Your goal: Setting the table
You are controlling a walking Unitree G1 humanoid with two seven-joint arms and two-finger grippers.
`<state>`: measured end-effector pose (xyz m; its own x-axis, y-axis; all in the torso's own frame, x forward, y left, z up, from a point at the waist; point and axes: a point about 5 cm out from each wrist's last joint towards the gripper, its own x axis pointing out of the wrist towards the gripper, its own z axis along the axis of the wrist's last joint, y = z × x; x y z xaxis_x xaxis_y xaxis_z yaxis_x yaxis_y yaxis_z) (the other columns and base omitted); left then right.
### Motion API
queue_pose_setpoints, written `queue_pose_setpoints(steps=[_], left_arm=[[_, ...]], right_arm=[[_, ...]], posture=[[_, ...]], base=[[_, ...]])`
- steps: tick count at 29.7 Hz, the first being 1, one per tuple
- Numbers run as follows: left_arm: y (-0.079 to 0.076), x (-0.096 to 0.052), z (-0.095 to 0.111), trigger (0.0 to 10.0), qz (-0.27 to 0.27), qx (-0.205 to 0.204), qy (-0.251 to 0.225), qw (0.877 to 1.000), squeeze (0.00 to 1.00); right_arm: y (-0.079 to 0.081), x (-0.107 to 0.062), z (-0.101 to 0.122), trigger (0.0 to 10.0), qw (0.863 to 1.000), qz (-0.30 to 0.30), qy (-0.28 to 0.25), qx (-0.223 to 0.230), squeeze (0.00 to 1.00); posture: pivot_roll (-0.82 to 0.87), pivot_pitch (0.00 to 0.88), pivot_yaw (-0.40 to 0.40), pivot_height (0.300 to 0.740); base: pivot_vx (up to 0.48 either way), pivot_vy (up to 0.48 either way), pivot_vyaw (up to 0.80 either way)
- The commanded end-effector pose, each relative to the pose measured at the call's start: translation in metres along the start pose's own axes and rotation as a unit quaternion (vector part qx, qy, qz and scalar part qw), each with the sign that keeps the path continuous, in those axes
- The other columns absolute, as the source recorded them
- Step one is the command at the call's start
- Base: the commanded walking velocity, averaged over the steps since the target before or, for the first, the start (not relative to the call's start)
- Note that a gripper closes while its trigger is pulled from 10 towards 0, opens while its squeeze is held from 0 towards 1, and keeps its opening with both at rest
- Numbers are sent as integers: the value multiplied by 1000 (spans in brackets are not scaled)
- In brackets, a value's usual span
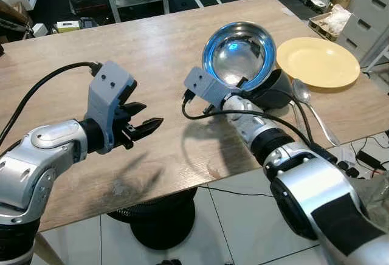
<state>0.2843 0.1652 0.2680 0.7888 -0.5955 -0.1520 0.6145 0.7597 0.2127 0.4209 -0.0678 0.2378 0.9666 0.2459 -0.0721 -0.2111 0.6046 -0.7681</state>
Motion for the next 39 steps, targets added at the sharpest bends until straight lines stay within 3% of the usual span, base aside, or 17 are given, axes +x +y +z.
queue_pose_setpoints(steps=[1, 3, 4, 12, 18, 24, 28, 32, 33, 37, 38, 39], left_arm=[[2, 0, 1, 10000, 5, -10, -7, 1000, 0], [2, 1, 2, 10000, 7, -13, -10, 1000, 0], [4, 1, 3, 10000, 9, -15, -14, 1000, 0], [17, -16, 26, 10000, 7, -16, -45, 999, 0], [-1, -23, 16, 10000, -27, -30, -23, 999, 0], [-3, -11, 5, 10000, 37, -25, -5, 999, 0], [-4, -7, 3, 10000, 47, -16, -3, 999, 0], [-9, 2, 1, 10000, 39, -14, -1, 999, 0], [-9, 2, 1, 10000, 39, -14, -1, 999, 0], [-11, 8, 1, 10000, 36, -15, -4, 999, 0], [-12, 11, 1, 10000, 37, -16, -8, 999, 0], [-12, 11, 1, 10000, 37, -16, -8, 999, 0]], right_arm=[[-6, 1, 29, 2588, 997, 5, -75, 29, 0], [-7, 0, 35, 2588, 995, 12, -95, 38, 0], [-7, -1, 40, 10000, 992, 26, -118, 42, 0], [3, -11, 37, 10000, 976, 97, -192, 31, 0], [17, -29, 11, 10000, 967, 119, -219, 49, 0], [29, -47, -6, 10000, 962, 124, -230, 74, 0], [32, -50, -10, 10000, 965, 119, -224, 70, 0], [30, -76, -6, 10000, 956, 131, -252, 76, 0], [30, -76, -6, 10000, 956, 131, -252, 76, 0], [29, -90, 2, 10000, 946, 168, -271, 55, 0], [28, -98, -2, 10000, 945, 198, -258, 11, 0], [28, -98, -2, 10000, 945, 198, -258, 11, 0]], posture=[[301, 156, 127, 740], [301, 156, 127, 740], [288, 155, 129, 740], [239, 143, 147, 740], [194, 119, 181, 740], [175, 79, 204, 740], [163, 65, 213, 740], [144, 40, 225, 740], [144, 40, 225, 740], [129, 34, 220, 740], [124, 31, 212, 740], [124, 31, 212, 740]], base=[[0, 0, 0], [0, 0, 0], [0, 0, 0], [0, 0, 0], [0, 0, 0], [0, 0, 0], [0, 0, 0], [0, 0, 0], [0, 0, 0], [0, 0, 0], [0, 0, 0], [0, 0, 0]])
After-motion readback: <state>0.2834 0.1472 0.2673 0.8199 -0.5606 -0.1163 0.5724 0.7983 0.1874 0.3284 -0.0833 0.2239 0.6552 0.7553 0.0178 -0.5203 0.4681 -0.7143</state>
